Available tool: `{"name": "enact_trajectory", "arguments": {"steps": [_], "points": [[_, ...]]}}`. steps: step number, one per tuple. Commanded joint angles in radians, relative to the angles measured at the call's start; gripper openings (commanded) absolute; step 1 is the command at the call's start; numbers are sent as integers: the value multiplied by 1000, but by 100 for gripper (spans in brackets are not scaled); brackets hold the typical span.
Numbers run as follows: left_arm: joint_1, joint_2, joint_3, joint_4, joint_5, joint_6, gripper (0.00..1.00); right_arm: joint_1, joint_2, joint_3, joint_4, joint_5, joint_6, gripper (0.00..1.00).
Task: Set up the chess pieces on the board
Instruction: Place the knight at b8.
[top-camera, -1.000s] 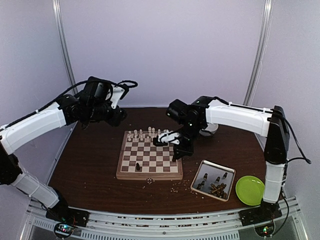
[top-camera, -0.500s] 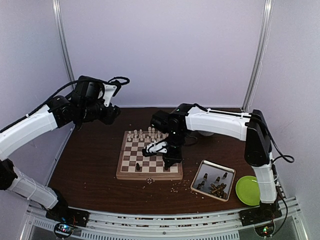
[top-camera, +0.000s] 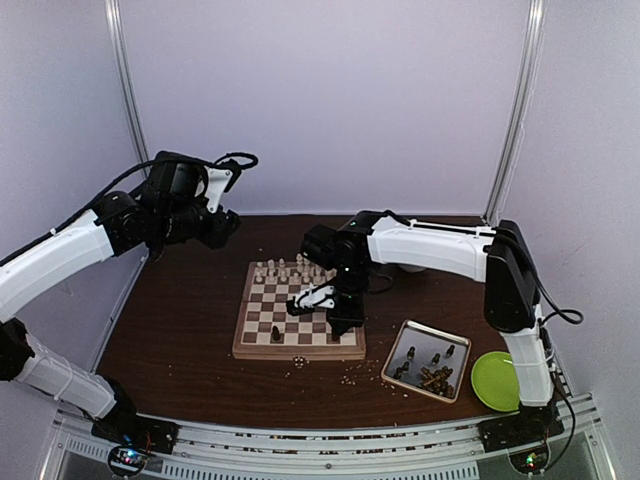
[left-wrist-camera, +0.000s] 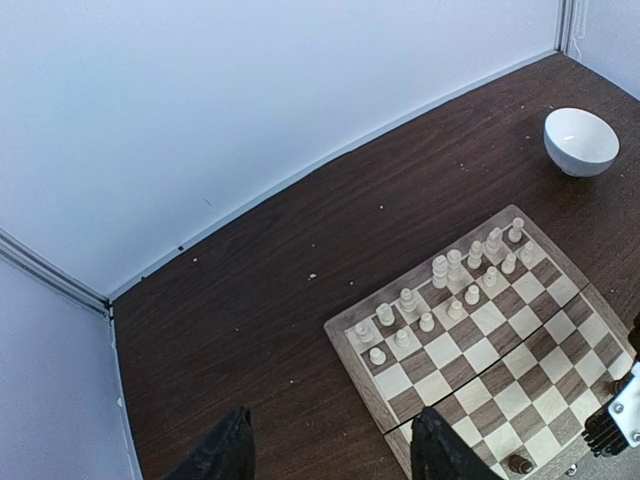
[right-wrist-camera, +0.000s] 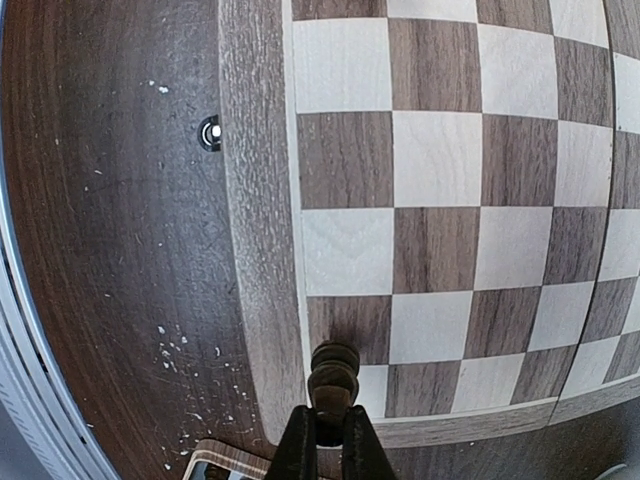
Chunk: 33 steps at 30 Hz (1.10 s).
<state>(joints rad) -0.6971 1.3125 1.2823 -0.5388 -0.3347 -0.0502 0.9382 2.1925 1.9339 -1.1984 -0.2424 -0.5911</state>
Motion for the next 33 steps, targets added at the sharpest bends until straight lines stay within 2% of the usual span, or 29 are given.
{"name": "enact_trajectory", "arguments": {"steps": [1,18,26,30,33], "points": [[5,-16,-9,51,5,3,55,6,24,14,16,28,22,0],[5,-4,-11,52,2,10,55,4,49,25,37,22,23,3],[5,-2,-11,51,4,13,55,1,12,19,44,18,41,22],[5,-5,-19,62,8,13,55,-15,-82,24,16,-3,44,29],[5,1,-20,65,31,19,55,-37,-185,-48,17,-4,43,32]]}}
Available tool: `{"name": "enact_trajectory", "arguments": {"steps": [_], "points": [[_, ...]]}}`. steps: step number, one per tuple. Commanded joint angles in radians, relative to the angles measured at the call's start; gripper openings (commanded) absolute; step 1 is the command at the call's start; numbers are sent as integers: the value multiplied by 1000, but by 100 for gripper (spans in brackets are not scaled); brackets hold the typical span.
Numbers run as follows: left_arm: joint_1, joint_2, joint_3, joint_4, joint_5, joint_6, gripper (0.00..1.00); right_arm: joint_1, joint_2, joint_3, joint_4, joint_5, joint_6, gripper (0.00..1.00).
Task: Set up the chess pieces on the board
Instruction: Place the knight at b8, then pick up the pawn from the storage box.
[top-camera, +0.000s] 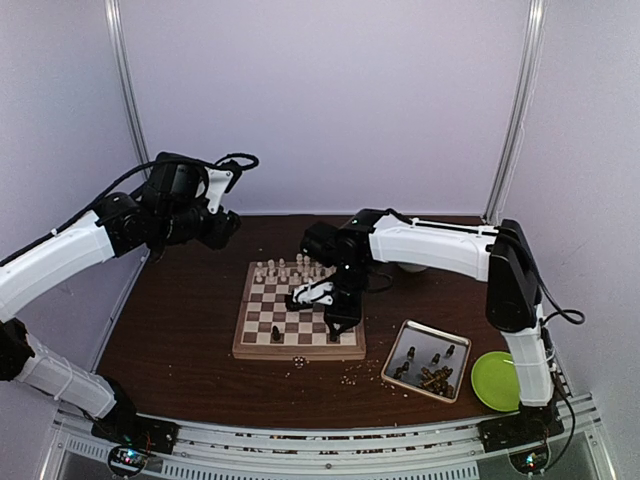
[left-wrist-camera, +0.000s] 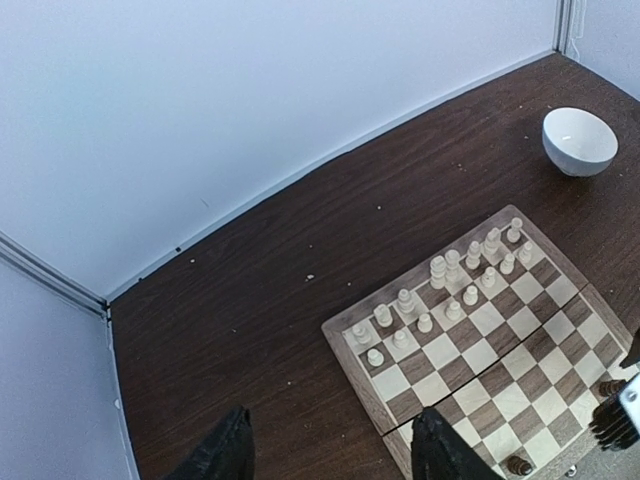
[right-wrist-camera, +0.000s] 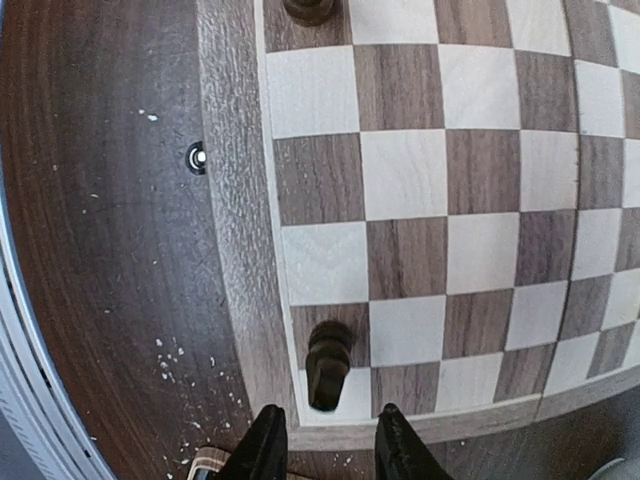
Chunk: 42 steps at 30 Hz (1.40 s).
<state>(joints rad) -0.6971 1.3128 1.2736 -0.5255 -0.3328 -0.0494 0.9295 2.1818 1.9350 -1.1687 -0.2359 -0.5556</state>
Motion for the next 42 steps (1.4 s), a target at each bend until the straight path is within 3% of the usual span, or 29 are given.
{"name": "enact_trajectory", "arguments": {"steps": [1,6,10,20,27,42], "points": [[5,5,-11,51,45,25,56,-41,-216,-98,-2,-13,6,32],[5,38,-10,53,179,46,55,-133,-460,-426,130,-30,-7,33],[-18,68,-11,60,391,95,52,-238,-616,-633,171,-73,-13,32],[-295,263,29,35,391,197,45,-346,-930,-1038,232,42,-93,28],[-388,352,46,46,346,195,45,-409,-896,-1103,285,104,-77,28],[-393,348,43,59,338,138,46,-418,-708,-1072,331,109,-69,27]]}}
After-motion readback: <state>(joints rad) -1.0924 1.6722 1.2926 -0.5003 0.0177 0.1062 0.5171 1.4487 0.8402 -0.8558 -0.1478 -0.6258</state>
